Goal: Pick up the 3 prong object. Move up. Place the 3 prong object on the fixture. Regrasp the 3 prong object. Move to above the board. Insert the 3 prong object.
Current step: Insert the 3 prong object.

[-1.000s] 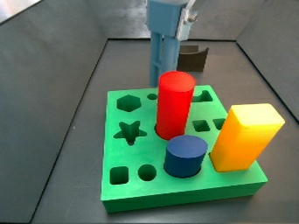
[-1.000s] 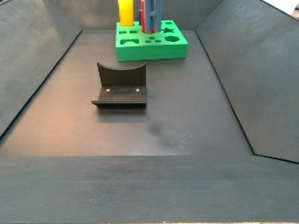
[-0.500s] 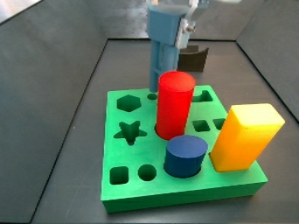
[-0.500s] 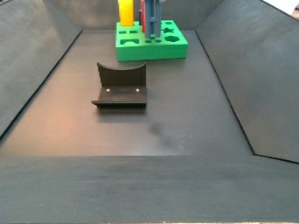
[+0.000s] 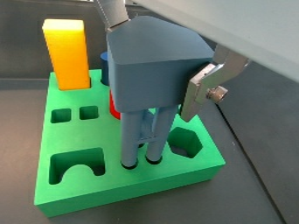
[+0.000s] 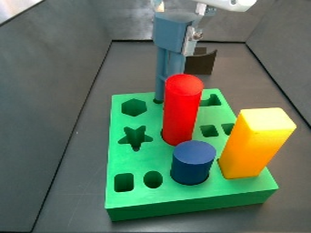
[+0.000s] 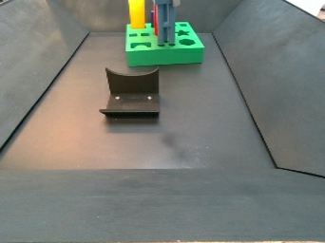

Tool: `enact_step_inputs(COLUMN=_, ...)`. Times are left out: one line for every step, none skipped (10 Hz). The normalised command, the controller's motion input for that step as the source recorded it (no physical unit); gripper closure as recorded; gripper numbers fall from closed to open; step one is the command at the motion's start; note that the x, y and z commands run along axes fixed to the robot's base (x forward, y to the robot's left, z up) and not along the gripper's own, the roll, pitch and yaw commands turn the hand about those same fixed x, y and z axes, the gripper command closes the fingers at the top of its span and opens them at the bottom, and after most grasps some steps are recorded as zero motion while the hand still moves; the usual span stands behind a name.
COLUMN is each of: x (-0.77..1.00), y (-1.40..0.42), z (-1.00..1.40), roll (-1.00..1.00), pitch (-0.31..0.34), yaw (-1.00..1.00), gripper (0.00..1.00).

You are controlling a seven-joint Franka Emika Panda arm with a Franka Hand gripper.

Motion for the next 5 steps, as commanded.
enact_step_inputs(x=0.04, y=0.0, z=-0.16, roll=-0.01, pitch=0.0, yaw=0.11, gripper=1.0)
enact_step_inputs(x=0.08, y=0.0, z=-0.18, roll=-0.01, pitch=0.0, yaw=0.11, gripper=1.0)
enact_step_inputs(x=0.07, y=0.0, z=-0.2, roll=0.0, pitch=0.0, yaw=0.11, gripper=1.0)
enact_step_inputs(x=0.08, y=0.0, z=-0.22, roll=0.0, pitch=0.0, yaw=0.11, gripper=1.0)
enact_step_inputs(x=0.02, y=0.0, z=-0.21, roll=0.0, pitch=0.0, yaw=0.1, gripper=1.0)
